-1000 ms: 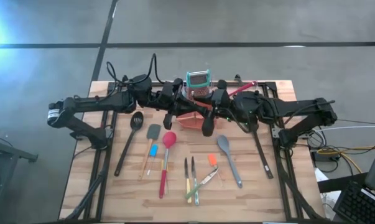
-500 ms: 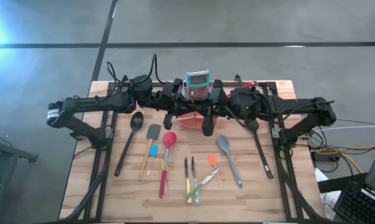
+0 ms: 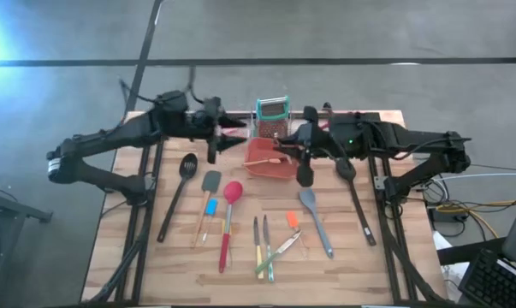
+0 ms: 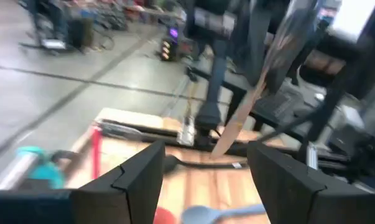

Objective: Pick & Place Kitchen Items
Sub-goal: Put the silver table knife into the orange bin

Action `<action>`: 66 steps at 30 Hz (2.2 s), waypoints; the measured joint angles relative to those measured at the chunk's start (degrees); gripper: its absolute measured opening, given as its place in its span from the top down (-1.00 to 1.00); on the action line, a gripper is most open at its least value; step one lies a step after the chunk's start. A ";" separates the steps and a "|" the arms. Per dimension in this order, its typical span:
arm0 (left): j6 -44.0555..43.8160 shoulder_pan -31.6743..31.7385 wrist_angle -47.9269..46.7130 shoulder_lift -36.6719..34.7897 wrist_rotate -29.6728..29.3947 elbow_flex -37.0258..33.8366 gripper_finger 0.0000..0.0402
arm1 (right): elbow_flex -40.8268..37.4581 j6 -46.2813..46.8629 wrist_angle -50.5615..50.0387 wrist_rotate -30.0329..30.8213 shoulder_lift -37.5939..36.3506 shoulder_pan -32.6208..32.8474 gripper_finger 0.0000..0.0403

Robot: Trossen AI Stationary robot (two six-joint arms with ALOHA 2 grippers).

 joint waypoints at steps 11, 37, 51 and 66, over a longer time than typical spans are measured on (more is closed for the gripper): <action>0.02 0.58 -0.68 -8.77 -6.57 0.00 -0.16 | -11.25 -15.67 3.21 -20.98 2.16 -10.54 0.80; -0.76 0.58 -0.74 -8.66 -7.74 -0.05 -0.16 | -23.17 -29.78 14.68 -32.13 22.58 -25.54 0.80; -0.74 0.58 -1.34 -8.66 -7.71 -0.05 -0.16 | -23.08 -29.71 16.71 -32.08 26.41 -25.83 0.80; -0.72 0.58 -1.74 -8.66 -7.66 -0.05 -0.16 | -23.13 -28.96 17.17 -31.59 26.80 -26.12 0.77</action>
